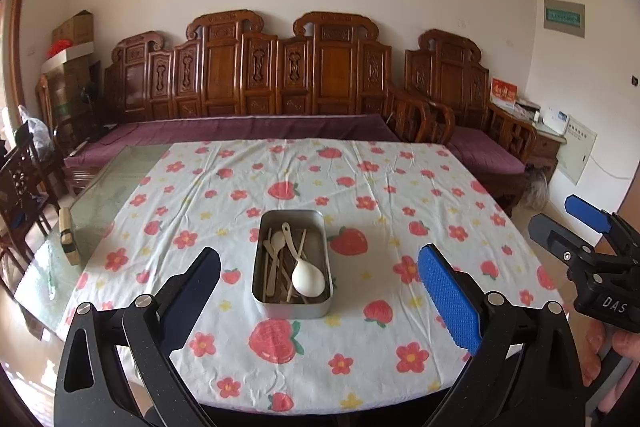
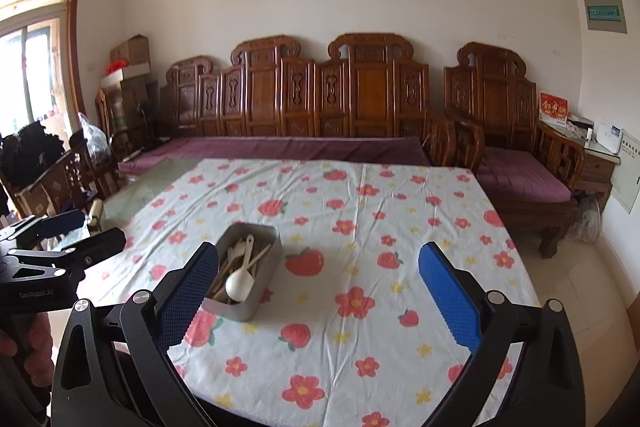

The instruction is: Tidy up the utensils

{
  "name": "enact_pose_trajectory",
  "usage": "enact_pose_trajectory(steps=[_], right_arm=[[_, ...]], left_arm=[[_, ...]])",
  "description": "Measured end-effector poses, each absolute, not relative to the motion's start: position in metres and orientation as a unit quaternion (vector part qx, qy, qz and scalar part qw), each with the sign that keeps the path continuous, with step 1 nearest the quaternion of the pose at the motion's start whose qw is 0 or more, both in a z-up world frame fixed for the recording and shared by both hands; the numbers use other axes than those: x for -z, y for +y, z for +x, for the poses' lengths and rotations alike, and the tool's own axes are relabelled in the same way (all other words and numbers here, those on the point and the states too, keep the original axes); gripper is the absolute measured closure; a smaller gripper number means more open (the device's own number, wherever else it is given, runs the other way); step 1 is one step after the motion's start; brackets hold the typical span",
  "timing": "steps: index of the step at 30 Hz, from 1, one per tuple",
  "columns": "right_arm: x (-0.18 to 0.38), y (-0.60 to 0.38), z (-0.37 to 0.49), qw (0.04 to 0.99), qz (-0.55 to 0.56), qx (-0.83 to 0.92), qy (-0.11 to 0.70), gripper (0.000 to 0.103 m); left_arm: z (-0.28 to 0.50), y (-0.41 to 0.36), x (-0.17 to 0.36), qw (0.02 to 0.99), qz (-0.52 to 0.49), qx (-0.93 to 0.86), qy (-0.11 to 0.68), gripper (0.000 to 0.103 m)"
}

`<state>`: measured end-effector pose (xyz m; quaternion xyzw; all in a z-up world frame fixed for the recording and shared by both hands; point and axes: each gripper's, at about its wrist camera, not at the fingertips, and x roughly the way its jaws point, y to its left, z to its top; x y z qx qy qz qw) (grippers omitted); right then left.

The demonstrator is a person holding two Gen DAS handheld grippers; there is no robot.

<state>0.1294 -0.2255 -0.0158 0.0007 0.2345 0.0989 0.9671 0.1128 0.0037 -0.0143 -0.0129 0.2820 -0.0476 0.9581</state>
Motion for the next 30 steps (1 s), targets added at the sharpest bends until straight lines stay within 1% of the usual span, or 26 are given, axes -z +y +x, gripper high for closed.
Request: enact_pose_trajectory(steps=[5,11,30], right_arm=[[-0.007,-0.227,0.111,0.974,0.001,-0.101,0.204,0.002],[-0.019,-0.229,0.098,0.977,0.006,-0.102,0.187,0.002],[-0.019,-0.226,0.098,0.976,0.009,-0.107,0.188,0.002]], left_arm=[[0.099,-0.001,-0.003,0.966,-0.003,0.046,0.254,0.007],[0.089,-0.003,-0.013,0.97,-0.008,0.051,0.236,0.007],[0.086,-0.002,-0.01,0.972,-0.014,0.041,0.23,0.007]])
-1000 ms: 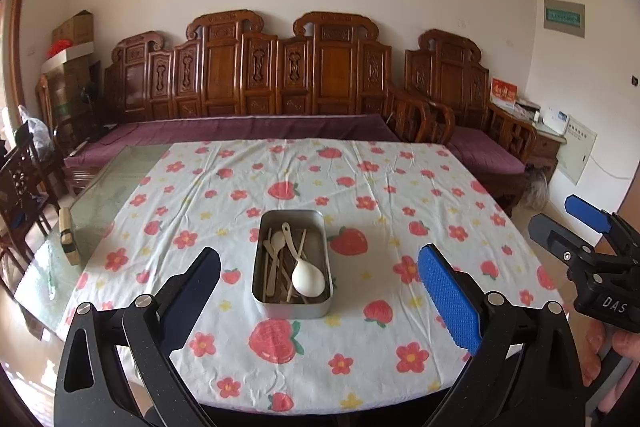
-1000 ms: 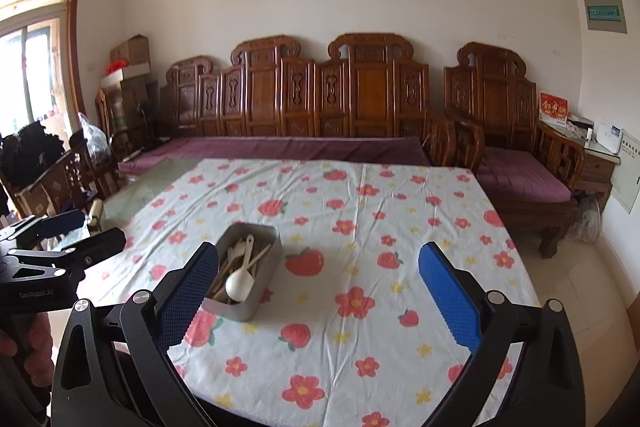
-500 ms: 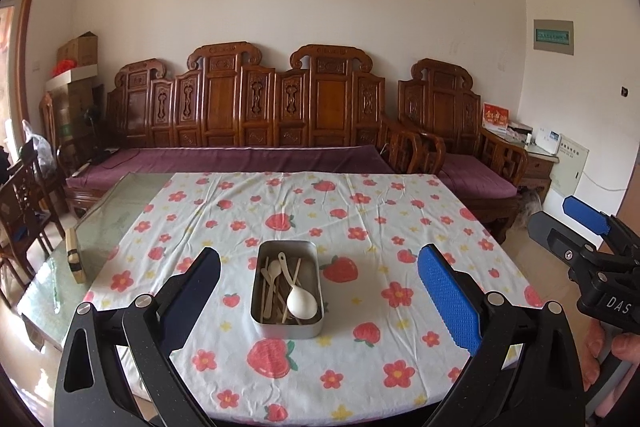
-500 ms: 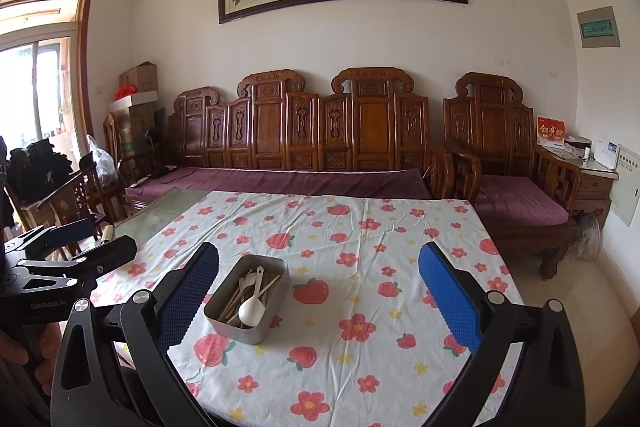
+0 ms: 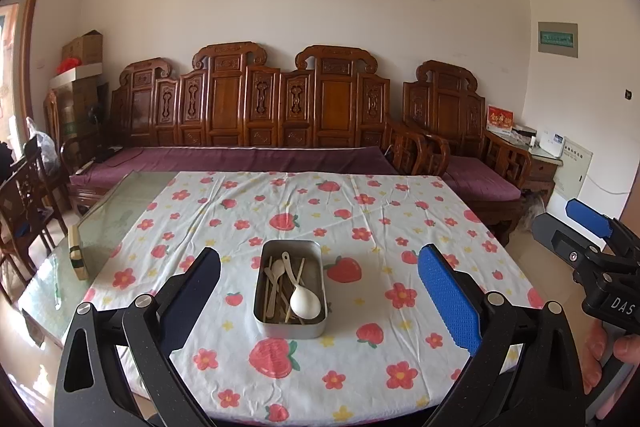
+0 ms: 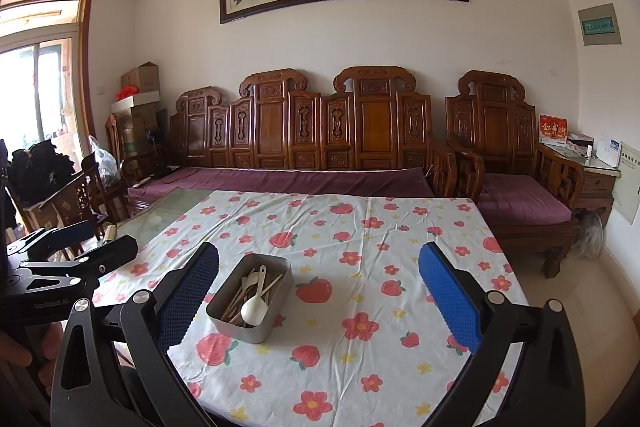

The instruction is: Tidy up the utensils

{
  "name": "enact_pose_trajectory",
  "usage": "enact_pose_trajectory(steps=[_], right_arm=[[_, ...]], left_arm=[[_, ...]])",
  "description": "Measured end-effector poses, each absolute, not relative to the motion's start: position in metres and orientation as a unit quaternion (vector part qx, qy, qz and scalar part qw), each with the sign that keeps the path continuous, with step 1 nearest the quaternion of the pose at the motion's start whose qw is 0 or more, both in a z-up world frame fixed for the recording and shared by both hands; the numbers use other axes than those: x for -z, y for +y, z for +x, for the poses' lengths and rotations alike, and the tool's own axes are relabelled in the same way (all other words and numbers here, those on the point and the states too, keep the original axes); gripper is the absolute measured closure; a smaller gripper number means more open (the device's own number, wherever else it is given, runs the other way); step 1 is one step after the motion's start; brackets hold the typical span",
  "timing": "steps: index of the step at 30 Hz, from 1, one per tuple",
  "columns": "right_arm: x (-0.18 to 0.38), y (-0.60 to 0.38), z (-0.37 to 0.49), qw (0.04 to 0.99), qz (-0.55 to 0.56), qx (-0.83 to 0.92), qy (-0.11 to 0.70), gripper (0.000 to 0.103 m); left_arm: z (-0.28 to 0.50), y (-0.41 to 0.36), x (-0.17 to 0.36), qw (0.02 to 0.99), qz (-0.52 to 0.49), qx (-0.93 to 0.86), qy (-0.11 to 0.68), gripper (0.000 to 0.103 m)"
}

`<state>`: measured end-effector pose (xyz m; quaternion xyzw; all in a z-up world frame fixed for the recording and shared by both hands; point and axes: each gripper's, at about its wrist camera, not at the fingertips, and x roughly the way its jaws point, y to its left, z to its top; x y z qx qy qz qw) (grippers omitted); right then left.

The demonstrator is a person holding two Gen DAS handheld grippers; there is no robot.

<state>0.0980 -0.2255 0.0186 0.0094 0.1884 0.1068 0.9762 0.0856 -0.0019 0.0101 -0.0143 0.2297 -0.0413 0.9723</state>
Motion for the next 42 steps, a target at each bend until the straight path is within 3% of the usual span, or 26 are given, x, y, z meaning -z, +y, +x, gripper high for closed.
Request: enact_pose_trajectory(steps=[42], right_arm=[[-0.014,-0.222,0.1,0.976,0.012,-0.108,0.19,0.002]], left_arm=[[0.08,-0.013,-0.014,0.975,-0.014,0.04,0.22,0.007]])
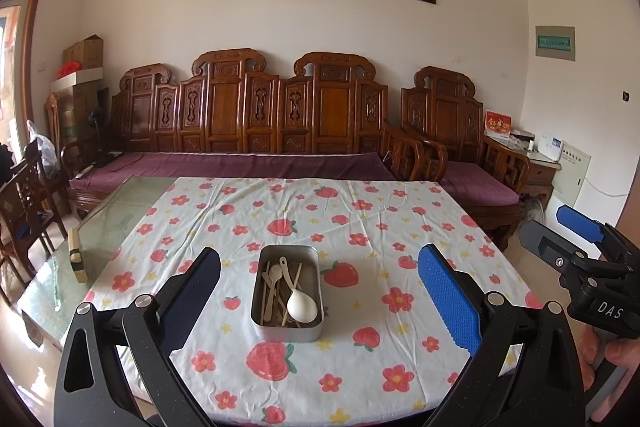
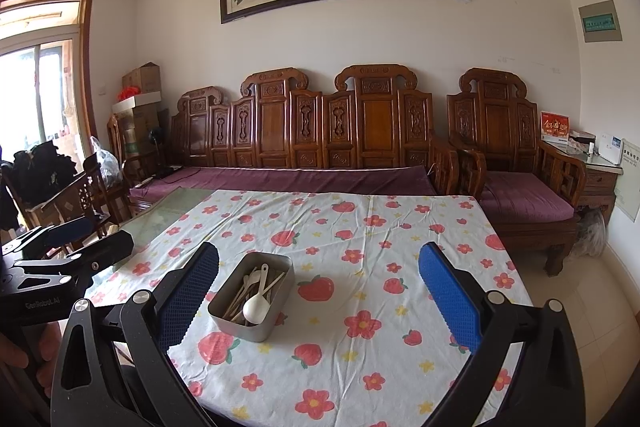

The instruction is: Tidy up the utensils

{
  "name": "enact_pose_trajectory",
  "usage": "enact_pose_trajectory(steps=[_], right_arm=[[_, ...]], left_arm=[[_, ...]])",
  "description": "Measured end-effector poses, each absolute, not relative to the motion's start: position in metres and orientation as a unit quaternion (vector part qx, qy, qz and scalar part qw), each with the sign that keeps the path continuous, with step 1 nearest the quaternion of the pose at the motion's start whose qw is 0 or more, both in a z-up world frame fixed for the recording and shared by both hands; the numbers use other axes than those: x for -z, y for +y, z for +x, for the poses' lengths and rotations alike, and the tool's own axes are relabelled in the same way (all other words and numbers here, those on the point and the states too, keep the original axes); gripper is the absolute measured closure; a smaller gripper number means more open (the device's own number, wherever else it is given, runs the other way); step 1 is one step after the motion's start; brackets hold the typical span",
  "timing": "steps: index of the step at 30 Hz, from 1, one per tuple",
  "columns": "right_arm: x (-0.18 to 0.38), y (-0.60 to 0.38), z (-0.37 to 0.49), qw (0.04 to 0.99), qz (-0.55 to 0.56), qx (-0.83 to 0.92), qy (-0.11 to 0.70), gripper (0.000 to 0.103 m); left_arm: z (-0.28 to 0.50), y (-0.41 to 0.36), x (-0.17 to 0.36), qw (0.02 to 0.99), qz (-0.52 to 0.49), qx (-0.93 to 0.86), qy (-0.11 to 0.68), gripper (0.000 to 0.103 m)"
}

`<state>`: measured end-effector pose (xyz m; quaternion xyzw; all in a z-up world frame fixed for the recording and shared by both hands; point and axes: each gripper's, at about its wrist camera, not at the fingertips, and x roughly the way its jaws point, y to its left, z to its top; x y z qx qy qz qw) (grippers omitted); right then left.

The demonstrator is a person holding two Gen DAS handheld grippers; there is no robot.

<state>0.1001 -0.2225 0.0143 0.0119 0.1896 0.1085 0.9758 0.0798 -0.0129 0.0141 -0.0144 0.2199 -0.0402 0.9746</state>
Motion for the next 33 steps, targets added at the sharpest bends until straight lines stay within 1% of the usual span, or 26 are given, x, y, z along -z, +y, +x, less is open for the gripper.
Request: enact_pose_trajectory(steps=[33], right_arm=[[-0.0131,-0.2233,0.0996,0.976,0.013,-0.109,0.189,0.002]], left_arm=[[0.0768,-0.0145,-0.019,0.975,-0.013,0.037,0.218,0.007]])
